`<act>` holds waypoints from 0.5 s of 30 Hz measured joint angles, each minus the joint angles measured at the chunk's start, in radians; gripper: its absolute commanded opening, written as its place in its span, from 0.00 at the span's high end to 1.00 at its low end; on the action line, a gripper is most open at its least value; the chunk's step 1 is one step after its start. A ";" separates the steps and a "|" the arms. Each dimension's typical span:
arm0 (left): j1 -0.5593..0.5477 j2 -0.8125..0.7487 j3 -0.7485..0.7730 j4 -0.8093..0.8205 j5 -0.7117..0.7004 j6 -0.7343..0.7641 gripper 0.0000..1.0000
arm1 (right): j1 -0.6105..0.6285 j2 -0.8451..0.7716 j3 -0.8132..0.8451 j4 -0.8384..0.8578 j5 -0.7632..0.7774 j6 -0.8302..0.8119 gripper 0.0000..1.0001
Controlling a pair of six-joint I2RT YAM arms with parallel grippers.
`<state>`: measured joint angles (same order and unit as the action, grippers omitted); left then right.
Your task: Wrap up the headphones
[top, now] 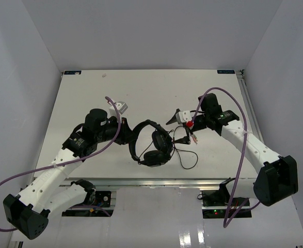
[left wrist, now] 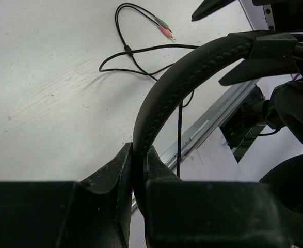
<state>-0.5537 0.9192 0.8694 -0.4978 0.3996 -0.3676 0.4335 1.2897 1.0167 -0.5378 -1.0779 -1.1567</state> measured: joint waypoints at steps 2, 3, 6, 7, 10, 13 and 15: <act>0.000 0.000 0.005 -0.002 0.000 0.000 1.00 | 0.030 0.002 -0.008 0.059 -0.032 0.052 0.16; 0.000 0.000 0.009 -0.003 0.000 -0.001 1.00 | 0.044 0.003 -0.017 0.100 -0.045 0.092 0.18; 0.000 0.000 0.020 -0.003 0.000 -0.006 1.00 | 0.065 0.012 -0.053 0.241 -0.089 0.236 0.42; 0.000 0.000 0.022 -0.003 0.000 -0.008 1.00 | 0.066 0.017 -0.061 0.283 -0.103 0.281 0.54; 0.000 0.000 0.025 -0.003 0.000 -0.013 1.00 | 0.066 0.043 -0.066 0.373 -0.138 0.374 0.91; 0.000 0.000 0.026 -0.003 0.000 -0.015 1.00 | 0.065 0.048 -0.069 0.421 -0.153 0.426 0.92; 0.000 0.000 0.026 -0.003 0.000 -0.015 1.00 | 0.057 0.042 -0.078 0.440 -0.156 0.446 0.92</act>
<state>-0.5537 0.9192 0.8950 -0.5011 0.3995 -0.3824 0.4902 1.3321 0.9390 -0.0977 -1.2343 -0.7112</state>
